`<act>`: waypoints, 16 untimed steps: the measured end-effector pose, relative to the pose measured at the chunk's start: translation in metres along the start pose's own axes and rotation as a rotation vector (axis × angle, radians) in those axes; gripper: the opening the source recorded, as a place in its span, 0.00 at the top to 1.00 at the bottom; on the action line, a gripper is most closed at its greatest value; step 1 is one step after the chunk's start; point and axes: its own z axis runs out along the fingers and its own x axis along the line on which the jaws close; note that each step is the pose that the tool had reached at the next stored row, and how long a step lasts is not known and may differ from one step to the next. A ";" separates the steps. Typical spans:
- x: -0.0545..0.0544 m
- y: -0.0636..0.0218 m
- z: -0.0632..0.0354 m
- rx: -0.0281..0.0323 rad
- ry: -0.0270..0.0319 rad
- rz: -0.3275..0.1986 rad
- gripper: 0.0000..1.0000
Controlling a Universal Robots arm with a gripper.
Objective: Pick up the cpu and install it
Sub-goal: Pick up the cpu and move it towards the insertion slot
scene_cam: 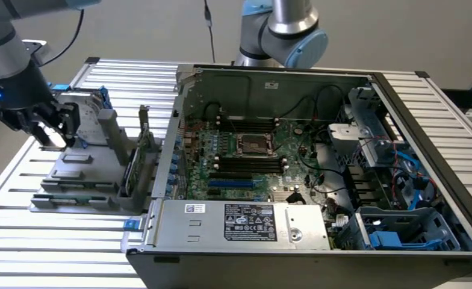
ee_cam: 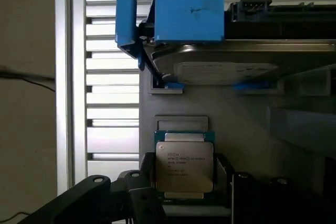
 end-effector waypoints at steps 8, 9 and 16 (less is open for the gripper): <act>-0.013 0.0076 -0.0362 -0.0001 -0.0002 0.000 0.45; -0.016 0.0085 -0.0407 -0.0001 -0.0002 0.000 0.45; -0.038 0.0134 -0.0730 0.0001 0.0001 0.000 0.45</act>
